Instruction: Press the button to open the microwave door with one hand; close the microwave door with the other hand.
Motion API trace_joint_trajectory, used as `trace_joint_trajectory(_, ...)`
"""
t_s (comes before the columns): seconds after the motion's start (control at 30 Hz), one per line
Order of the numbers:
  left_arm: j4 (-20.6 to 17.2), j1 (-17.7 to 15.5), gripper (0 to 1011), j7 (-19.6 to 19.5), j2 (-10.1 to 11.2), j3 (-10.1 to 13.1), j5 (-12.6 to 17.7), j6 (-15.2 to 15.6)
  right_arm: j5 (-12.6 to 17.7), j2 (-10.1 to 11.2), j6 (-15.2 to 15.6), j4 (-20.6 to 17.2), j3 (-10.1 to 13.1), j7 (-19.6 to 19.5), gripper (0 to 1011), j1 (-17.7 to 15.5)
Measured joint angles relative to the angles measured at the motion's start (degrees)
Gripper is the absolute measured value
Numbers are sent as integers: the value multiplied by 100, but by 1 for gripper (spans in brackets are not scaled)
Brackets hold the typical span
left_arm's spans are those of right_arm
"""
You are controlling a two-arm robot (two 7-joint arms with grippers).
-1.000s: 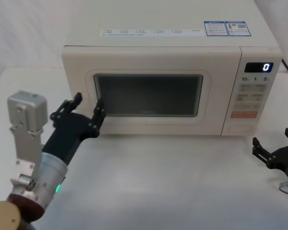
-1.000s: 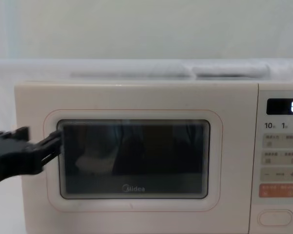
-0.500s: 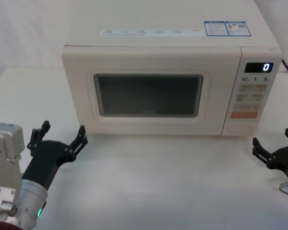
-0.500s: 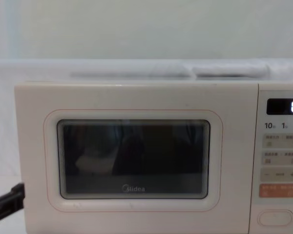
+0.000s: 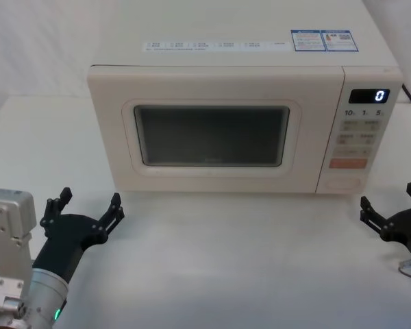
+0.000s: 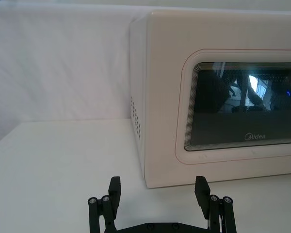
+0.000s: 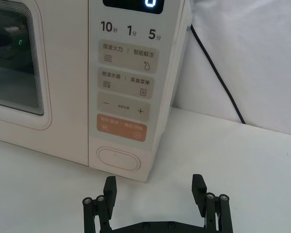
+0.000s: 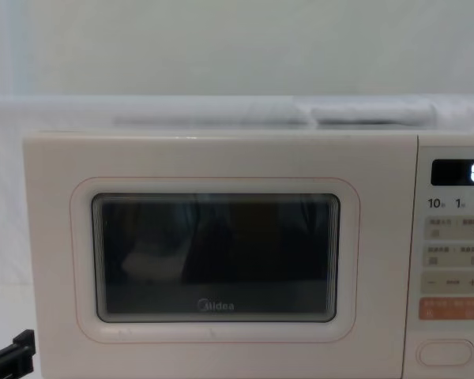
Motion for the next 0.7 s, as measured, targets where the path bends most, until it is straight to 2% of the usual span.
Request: trace_joint_trajectory(0.7,-29,-4,1001,8,4,7,3,3,0,0,0,0,0,0,1002,0)
